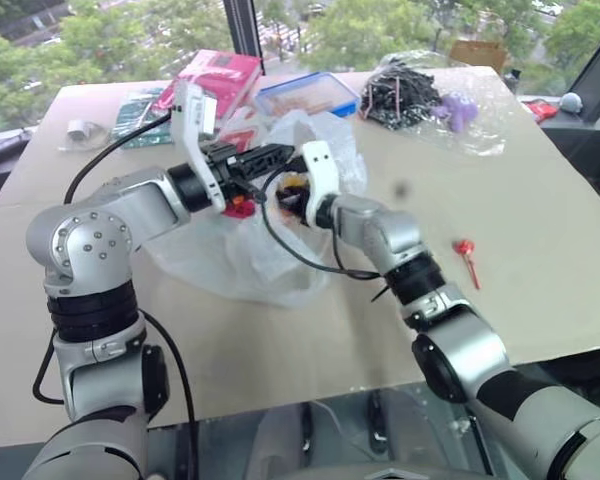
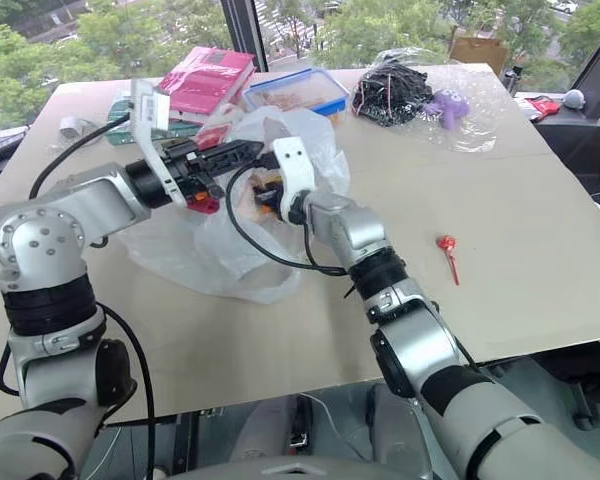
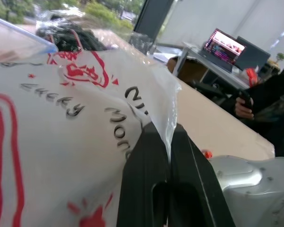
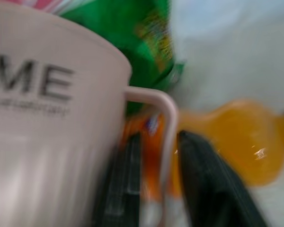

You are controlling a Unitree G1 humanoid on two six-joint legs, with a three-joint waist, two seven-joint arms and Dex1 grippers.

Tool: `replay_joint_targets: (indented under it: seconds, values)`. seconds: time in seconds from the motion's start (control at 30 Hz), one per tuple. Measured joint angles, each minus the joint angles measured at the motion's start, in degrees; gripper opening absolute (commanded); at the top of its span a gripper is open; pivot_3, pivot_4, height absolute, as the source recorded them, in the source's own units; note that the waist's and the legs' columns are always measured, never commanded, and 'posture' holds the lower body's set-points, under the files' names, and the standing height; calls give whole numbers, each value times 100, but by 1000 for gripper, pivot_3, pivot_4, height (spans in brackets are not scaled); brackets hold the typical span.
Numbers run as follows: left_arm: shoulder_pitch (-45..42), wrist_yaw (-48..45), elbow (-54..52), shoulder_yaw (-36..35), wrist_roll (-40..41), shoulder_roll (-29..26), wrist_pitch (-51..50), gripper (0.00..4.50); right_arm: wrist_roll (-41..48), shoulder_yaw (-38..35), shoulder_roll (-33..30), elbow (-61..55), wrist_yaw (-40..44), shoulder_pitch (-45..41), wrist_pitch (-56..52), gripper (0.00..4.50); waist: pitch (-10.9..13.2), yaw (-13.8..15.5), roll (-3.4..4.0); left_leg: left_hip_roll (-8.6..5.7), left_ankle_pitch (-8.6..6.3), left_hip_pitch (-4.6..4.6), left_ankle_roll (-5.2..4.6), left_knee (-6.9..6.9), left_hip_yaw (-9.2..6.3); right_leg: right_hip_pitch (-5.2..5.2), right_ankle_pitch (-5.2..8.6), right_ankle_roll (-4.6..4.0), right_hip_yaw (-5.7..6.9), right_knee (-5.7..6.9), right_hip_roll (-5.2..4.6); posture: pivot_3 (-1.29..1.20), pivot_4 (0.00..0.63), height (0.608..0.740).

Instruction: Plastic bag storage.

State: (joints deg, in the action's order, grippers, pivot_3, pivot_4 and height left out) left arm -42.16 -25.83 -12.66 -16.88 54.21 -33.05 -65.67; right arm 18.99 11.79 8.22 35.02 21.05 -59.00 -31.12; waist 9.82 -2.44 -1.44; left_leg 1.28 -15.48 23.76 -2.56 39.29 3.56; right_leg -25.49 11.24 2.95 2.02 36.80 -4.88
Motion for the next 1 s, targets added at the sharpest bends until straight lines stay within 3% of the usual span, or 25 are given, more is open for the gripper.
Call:
replay_joint_targets:
  seconds: [0.1,0.23,0.43,0.57,0.83,0.93,1.0]
  values:
    - [-2,70,-21,-69,9,21,24,0,-80,197,-41,-386,266,118,-212,4179,0,-9,1,1,1,1,1,0,0,-3,0,0,-1,2,-1,0,150,740]
    - [70,135,13,-48,-38,40,62,0,-43,409,-420,-1851,633,675,-779,4179,1,29,1,1,1,9,1,3,-5,-2,-1,0,5,0,-8,0,150,740]
    - [85,127,247,54,-189,121,192,0,165,169,-1424,-4002,658,1367,-1752,4179,1,81,0,-7,1,6,2,6,-7,1,-1,0,10,2,-9,0,150,740]
    - [79,77,317,179,-234,138,235,0,263,-394,-1907,-5019,374,1712,-2357,4179,1,75,0,-6,2,5,3,6,-5,0,-1,0,8,3,-7,0,150,740]
    - [64,-58,336,388,-298,168,289,0,650,-2401,-2438,-7105,-568,2492,-4442,4351,0,174,0,-6,1,6,1,6,-2,2,0,0,7,0,-6,0,150,740]
    - [72,-87,368,386,-304,173,294,0,357,-2617,-3184,-7690,-886,3812,-4989,4351,-2,262,-4,-8,0,7,0,2,-8,12,2,-1,22,-13,-6,0,150,740]
    - [75,-103,404,390,-337,167,307,0,181,-2616,-3213,-7627,-1025,4260,-5077,4351,0,246,-2,-10,0,4,-1,3,0,8,1,1,6,-9,-7,0,150,740]
